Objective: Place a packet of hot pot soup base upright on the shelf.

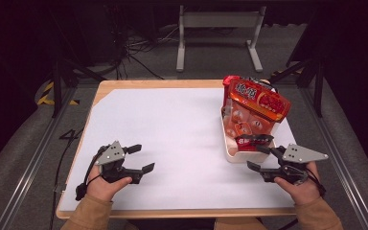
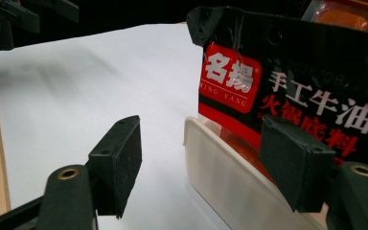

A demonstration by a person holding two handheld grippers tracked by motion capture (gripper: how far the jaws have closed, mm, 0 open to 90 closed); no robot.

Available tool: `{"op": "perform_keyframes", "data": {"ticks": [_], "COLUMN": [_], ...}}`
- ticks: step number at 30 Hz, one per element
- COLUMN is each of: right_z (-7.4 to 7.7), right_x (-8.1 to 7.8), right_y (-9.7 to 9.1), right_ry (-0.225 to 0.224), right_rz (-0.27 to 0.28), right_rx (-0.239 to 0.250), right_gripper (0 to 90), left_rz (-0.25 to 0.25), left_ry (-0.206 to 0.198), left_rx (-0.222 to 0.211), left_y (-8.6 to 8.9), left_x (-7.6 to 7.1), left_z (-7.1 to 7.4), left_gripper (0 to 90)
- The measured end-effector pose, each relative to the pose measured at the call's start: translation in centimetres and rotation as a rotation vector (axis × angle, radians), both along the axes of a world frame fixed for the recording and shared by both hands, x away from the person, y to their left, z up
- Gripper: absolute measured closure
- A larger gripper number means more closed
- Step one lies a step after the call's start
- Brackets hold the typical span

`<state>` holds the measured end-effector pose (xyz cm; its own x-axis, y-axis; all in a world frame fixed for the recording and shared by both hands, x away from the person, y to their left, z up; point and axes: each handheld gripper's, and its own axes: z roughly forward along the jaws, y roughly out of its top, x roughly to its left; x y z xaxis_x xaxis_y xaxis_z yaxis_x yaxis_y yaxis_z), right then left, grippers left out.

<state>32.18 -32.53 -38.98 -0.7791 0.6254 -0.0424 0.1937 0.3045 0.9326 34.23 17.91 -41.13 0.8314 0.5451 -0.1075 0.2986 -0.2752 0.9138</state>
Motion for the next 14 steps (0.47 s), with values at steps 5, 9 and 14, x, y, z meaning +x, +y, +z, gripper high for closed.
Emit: {"op": "perform_keyframes", "data": {"ticks": [5,9,14], "right_z": [-0.14,-0.19,-0.24], "right_x": [0.13,0.18,0.20], "right_y": [-0.20,-0.28,-0.21], "right_ry": [-0.002,0.003,0.006], "right_rz": [-0.007,-0.009,-0.005], "right_rx": [0.004,0.009,0.009], "right_gripper": [31.7,31.7,31.9], "left_rz": [0.009,0.010,0.028], "left_ry": [0.032,0.041,0.041], "left_rx": [0.003,-0.009,-0.020], "left_y": [0.02,0.06,0.09], "left_x": [0.38,0.35,0.29], "left_z": [-0.81,-0.74,-0.58], "left_gripper": [18.9,20.1,20.1]}}
